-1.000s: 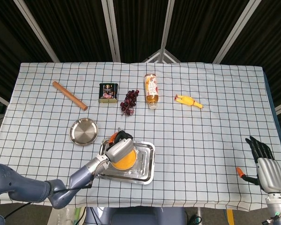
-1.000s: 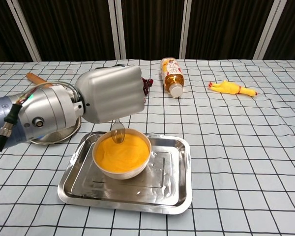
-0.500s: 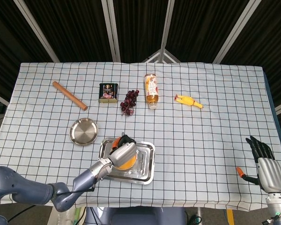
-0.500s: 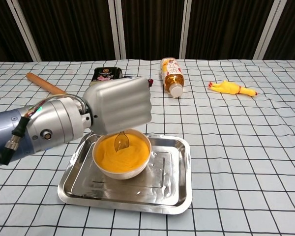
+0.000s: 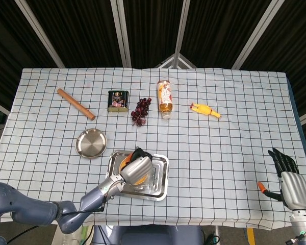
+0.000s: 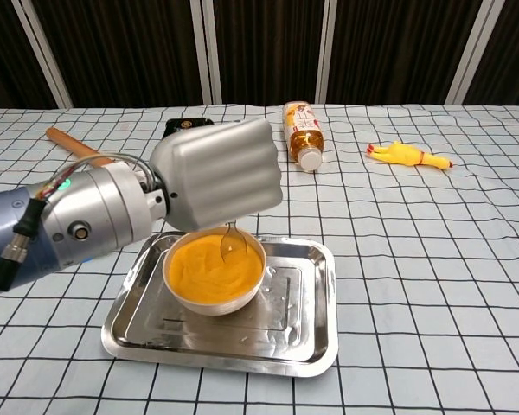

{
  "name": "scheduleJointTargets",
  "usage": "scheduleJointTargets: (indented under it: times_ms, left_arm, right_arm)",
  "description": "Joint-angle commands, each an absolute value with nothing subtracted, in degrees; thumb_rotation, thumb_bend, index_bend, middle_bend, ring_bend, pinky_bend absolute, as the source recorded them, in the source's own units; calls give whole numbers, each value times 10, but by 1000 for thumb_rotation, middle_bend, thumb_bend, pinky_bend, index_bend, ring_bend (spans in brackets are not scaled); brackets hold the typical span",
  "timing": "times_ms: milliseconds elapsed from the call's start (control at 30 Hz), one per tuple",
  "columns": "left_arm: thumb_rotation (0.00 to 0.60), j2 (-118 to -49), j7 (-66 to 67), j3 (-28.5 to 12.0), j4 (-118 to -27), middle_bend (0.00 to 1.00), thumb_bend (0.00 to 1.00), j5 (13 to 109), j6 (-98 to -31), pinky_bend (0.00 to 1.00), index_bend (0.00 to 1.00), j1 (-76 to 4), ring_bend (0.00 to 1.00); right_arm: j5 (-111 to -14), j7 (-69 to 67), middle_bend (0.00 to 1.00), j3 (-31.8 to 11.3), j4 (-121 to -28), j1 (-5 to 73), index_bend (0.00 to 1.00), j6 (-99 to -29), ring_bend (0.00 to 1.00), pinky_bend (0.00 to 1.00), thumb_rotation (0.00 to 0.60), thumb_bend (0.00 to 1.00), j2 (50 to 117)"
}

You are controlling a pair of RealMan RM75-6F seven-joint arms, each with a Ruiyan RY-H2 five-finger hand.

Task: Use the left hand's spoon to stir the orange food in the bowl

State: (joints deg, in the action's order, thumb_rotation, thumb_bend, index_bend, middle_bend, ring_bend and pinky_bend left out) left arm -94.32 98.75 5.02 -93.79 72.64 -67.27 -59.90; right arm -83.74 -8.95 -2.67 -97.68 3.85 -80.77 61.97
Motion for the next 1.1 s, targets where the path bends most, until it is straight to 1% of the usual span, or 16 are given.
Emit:
scheduleJointTargets:
  times_ms: [33,267,400,767,1100]
  left_arm:
    - [600,-928,990,48,-949,1000,549,728,-674,1000,772,-594,1000]
    - [600,-900,982,47,-956,1000,550,734,-671,1000,772,-585,1000]
    - [600,-895,979,47,-947,1000,550,733,-665,1000,772,-581,1000]
    - [600,-924,993,42,-894,1000,550,732,-633,1000,772,-584,1000]
    - [600,-946,972,41,-886,1000,550,748,-623,1000,772,-577,1000]
  right_arm:
    - [-837,-89,0,-27,-977,39,0,-808,0,0,600,338,620]
    - [-836,-90,0,-27,-978,39,0,-807,0,0,600,339,619]
    - [-835,-91,0,-27,-979,39,0,-806,0,0,600,338,619]
    - [-834,-96,0,-27,-980,39,0,-804,0,0,600,339,617]
    - [-835,-98,0,-27,-980,39,0,-804,0,0,600,339,616]
